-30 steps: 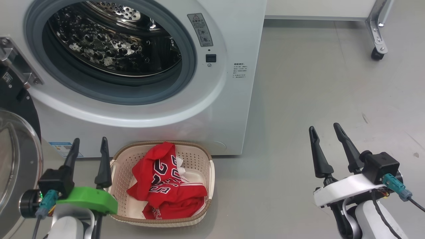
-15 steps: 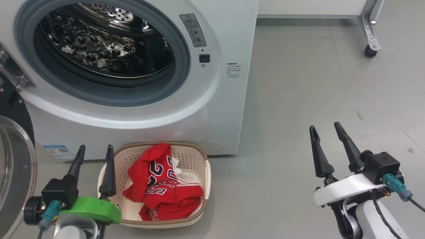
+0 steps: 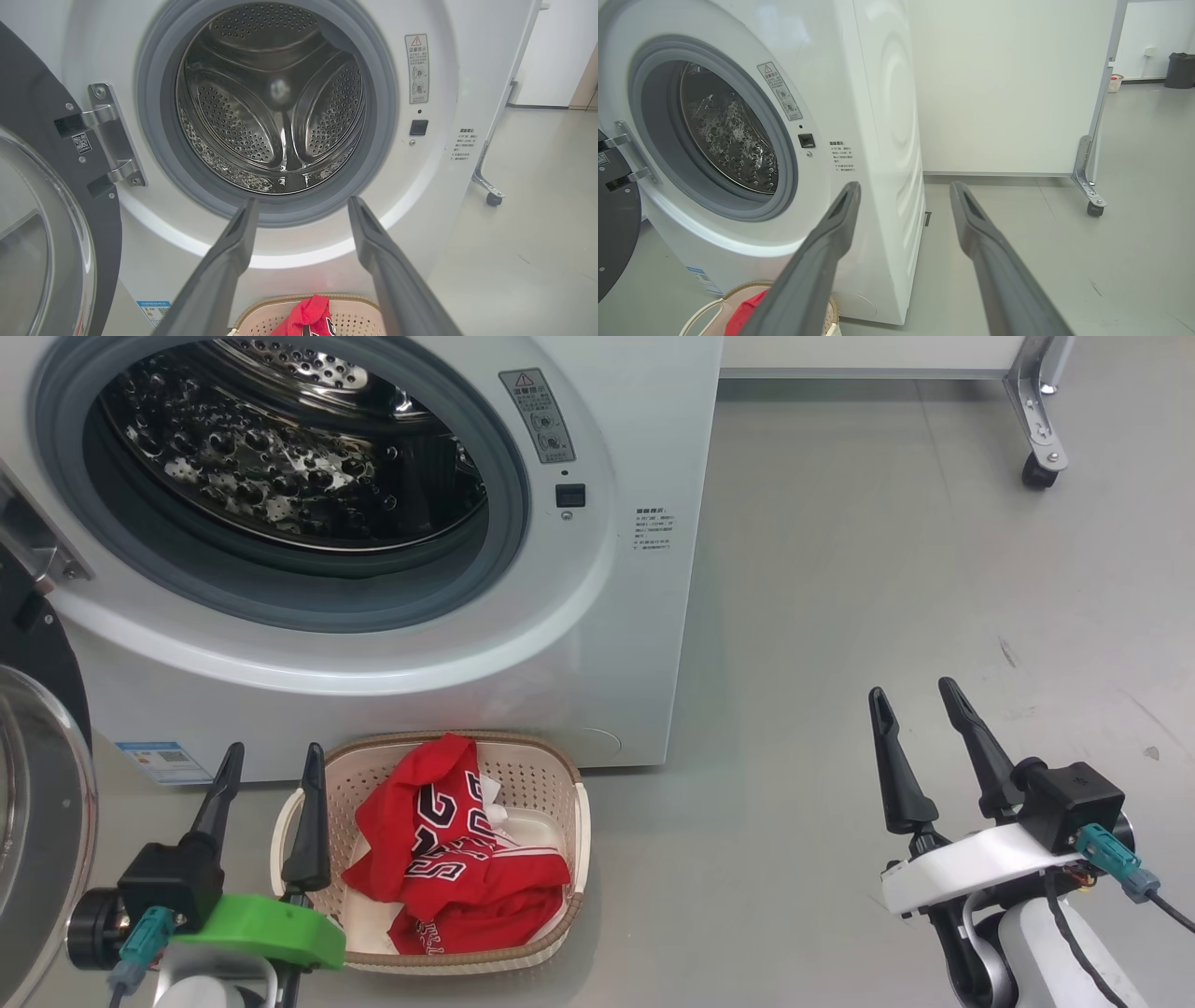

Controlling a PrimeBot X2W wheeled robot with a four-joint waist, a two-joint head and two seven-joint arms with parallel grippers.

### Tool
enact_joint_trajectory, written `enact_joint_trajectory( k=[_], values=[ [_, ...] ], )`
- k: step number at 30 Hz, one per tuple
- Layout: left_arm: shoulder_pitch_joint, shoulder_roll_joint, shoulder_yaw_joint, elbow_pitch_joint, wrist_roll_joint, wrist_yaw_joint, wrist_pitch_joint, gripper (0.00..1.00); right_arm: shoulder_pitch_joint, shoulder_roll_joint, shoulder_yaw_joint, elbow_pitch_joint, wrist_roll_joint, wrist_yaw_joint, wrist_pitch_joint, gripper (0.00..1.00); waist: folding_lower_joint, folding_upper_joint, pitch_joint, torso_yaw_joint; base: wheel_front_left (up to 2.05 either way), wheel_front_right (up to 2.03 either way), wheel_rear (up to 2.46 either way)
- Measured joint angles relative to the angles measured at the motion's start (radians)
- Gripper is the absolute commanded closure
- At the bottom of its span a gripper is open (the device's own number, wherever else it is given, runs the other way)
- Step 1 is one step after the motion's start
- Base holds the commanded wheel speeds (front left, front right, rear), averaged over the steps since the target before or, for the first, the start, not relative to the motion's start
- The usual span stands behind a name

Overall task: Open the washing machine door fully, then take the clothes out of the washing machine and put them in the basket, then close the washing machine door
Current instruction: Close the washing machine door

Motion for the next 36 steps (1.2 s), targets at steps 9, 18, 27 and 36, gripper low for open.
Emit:
enact_joint_trajectory(
  k=[9, 18, 27, 36],
  values=[
    [0.009, 0.0, -0.005, -0.02, -0.01, 0.001, 0.0, 0.0, 0.0, 0.001, 0.0, 0.0, 0.0, 0.0, 0.0, 0.0, 0.0, 0.0, -0.001, 0.001, 0.0, 0.0, 0.0],
    [0.024, 0.0, -0.009, -0.029, -0.031, 0.002, 0.0, 0.0, 0.0, 0.003, 0.0, 0.0, -0.007, 0.0, 0.0, 0.0, 0.0, 0.0, 0.001, 0.001, -0.09, 0.1, -0.01],
    [0.029, 0.0, -0.011, -0.033, -0.036, 0.003, 0.0, 0.0, 0.0, 0.004, -0.001, 0.0, -0.007, 0.0, 0.0, 0.0, 0.0, 0.0, 0.005, 0.0, -0.46, 0.46, 0.0],
    [0.029, 0.0, -0.011, -0.045, -0.034, 0.012, 0.0, 0.0, 0.0, 0.007, -0.01, 0.0, -0.007, 0.0, 0.0, 0.0, 0.0, 0.0, 0.003, 0.001, -0.83, 0.83, 0.0]
  ],
)
